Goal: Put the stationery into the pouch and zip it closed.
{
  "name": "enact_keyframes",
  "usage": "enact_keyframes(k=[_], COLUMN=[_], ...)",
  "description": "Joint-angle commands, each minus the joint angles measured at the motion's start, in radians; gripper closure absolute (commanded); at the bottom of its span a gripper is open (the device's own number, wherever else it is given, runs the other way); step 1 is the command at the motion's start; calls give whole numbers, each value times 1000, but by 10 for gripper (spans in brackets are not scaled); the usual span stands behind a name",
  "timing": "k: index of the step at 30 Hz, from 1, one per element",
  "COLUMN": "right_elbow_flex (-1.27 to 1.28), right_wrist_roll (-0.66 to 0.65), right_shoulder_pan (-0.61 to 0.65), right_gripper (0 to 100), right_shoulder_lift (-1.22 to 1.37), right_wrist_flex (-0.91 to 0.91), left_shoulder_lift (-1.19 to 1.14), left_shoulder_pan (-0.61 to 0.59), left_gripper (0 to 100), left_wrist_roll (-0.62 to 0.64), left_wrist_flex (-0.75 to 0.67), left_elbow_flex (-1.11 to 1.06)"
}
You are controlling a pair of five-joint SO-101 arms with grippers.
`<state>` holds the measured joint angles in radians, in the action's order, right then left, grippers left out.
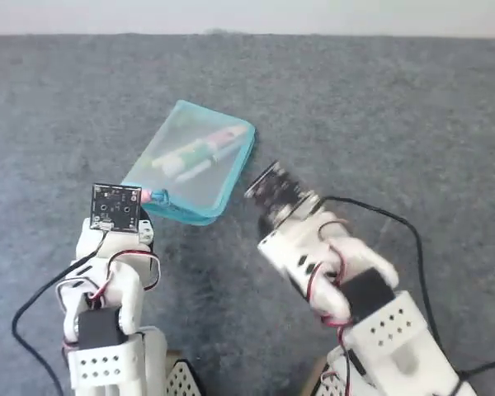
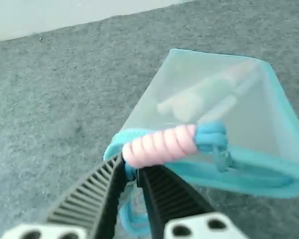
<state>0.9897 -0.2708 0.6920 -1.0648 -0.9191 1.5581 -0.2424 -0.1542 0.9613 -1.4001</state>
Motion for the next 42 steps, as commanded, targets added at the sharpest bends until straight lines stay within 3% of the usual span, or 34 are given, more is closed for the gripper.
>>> enact_keyframes(k=[1, 6, 15, 23, 36, 39, 42], right_elbow_flex=[-11, -17, -103, -292, -367, -371, -368], right_wrist_roll=[-14, -54, -192, -209, -212, -212, -204], right_shoulder_pan=[120, 163, 162, 159, 163, 165, 165], right_gripper=[823, 710, 709, 710, 711, 757, 895], right_shoulder_lift=[-36, 35, 409, 702, 776, 777, 777], right_wrist_flex=[25, 82, 236, 294, 305, 306, 343], left_shoulder_lift=[17, 17, 15, 14, 12, 12, 12], left_shoulder_pan=[5, 5, 5, 5, 5, 5, 5], left_gripper=[989, 989, 989, 989, 989, 989, 989], left_wrist_roll=[20, 20, 20, 20, 20, 20, 20], left_wrist_flex=[-34, -34, -35, -34, -37, -37, -35], left_elbow_flex=[18, 18, 18, 18, 18, 18, 18])
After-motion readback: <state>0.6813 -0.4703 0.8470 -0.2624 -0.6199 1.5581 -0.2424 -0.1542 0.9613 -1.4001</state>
